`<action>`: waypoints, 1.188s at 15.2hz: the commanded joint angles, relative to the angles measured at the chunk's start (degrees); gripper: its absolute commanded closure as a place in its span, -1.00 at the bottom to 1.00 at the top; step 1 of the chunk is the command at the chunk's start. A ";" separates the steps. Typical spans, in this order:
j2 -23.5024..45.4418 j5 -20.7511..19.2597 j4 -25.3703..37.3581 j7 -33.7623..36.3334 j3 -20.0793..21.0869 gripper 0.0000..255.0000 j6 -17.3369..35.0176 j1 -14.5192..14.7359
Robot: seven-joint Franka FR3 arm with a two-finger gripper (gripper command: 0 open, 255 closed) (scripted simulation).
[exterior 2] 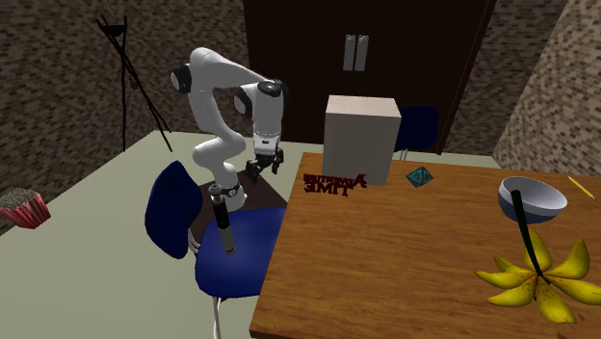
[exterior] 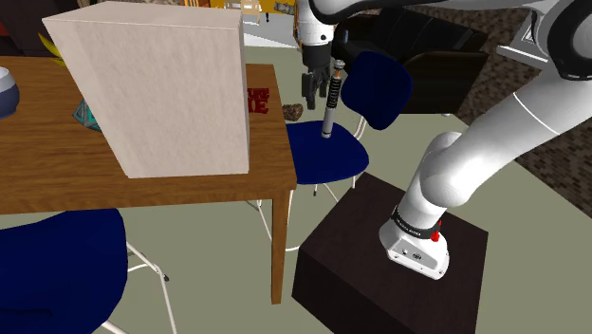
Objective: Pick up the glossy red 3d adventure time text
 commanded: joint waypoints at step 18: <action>28.76 3.57 37.47 -21.80 4.72 -1.00 1.61 8.20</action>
